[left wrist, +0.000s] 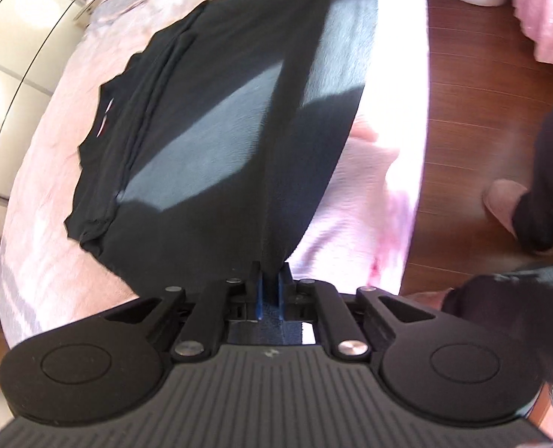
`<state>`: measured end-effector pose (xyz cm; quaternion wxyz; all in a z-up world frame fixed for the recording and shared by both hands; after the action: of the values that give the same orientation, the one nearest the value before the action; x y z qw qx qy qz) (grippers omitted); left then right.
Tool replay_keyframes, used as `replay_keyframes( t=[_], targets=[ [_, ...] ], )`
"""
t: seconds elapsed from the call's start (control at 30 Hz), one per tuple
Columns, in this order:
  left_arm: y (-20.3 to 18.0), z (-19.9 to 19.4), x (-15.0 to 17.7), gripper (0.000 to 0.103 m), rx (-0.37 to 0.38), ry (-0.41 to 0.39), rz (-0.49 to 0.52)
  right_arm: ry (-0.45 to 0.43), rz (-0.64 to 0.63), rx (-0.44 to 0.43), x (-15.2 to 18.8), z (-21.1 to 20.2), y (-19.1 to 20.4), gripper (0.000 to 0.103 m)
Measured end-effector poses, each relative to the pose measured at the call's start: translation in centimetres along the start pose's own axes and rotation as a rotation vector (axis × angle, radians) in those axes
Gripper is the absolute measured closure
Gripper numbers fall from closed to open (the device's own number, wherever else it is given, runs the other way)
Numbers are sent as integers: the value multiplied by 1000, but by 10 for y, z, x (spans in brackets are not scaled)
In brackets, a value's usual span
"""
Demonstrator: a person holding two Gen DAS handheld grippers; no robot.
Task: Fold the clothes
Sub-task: 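Lift the hem with both grippers and fold it over toward the collar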
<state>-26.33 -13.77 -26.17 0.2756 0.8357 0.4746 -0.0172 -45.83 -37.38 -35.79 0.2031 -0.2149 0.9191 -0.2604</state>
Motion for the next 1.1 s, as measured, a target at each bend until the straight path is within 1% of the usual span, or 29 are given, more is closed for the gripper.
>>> replay_keyframes(
  t=[0.1, 0.2, 0.27, 0.37, 0.5, 0.57, 0.6, 0.63, 0.67, 0.7, 0.73, 0.77, 0.8, 0.83, 0.87, 0.9, 0.93, 0.97, 1.0, 1.03, 1.07, 1.1],
  targets=[
    [-3, -15, 5, 99, -6, 5, -11, -9, -17, -30, 1, -24, 12, 102],
    [-7, -33, 6, 100, -3, 9, -23, -7, 23, -47, 2, -44, 18, 103],
    [-12, -45, 7, 103, 10, 17, -20, -5, 42, -73, 3, -58, 22, 103],
    [-23, -59, 10, 103, 28, 28, -26, -6, 56, -110, 6, -80, 32, 103],
    [-32, -58, 19, 103, 22, 51, -104, -1, 119, -103, 11, -89, 38, 103],
    [-38, -47, 24, 97, -14, 64, -120, -6, 119, -84, 8, -83, 41, 103],
    [-41, -39, 26, 87, -31, 72, -119, -11, 109, -75, 5, -78, 44, 103],
    [-46, -30, 30, 67, -58, 80, -112, -15, 100, -67, 3, -73, 46, 103],
    [-51, -21, 32, 60, -89, 68, -97, -15, 86, -67, 0, -65, 51, 101],
    [-56, -11, 34, 54, -121, 55, -82, -15, 72, -67, -3, -57, 55, 85],
    [-60, 0, 35, 52, -158, 43, -57, -17, 59, -66, -5, -50, 60, 48],
    [-64, 12, 35, 51, -197, 32, -31, -28, 49, -58, -7, -43, 63, 32],
    [-68, 24, 36, 47, -235, 20, -5, -45, 40, -58, -9, -38, 66, 24],
    [-72, 36, 36, 44, -274, 9, 21, -48, 30, -61, -11, -30, 69, 24],
    [-74, 49, 37, 44, -319, 8, 40, -50, 21, -64, -12, -23, 71, 24],
    [-72, 60, 37, 44, -344, 11, 40, -50, 12, -62, -13, -16, 74, 24],
    [-71, 71, 36, 48, -366, 14, 37, -55, 4, -64, -14, -10, 76, 24],
    [-65, 73, 36, 55, -355, 11, 12, -57, -8, -64, -15, -3, 77, 24],
    [-60, 73, 36, 76, -340, 8, -15, -60, -27, -55, -15, 2, 78, 24],
    [-54, 74, 35, 84, -325, 4, -42, -63, -45, -46, -16, 8, 79, 24],
    [-47, 65, 34, 91, -304, -9, -73, -64, -63, -39, -16, 13, 80, 24],
    [-39, 54, 33, 98, -300, -24, -87, -66, -81, -31, -17, 18, 82, 24]
  ],
)
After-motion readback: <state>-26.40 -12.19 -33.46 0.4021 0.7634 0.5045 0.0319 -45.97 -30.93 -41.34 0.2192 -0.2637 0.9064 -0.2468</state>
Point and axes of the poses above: each gripper's, at about its wrist camera, not at the fingertips, and z roughly the way its jaws point, y to its left, x to its underside, the point moved 3 cm from there along z, roughly the way its jaws point, and after that the axes turned 8 degrees about -z, right-handed, at the moved point
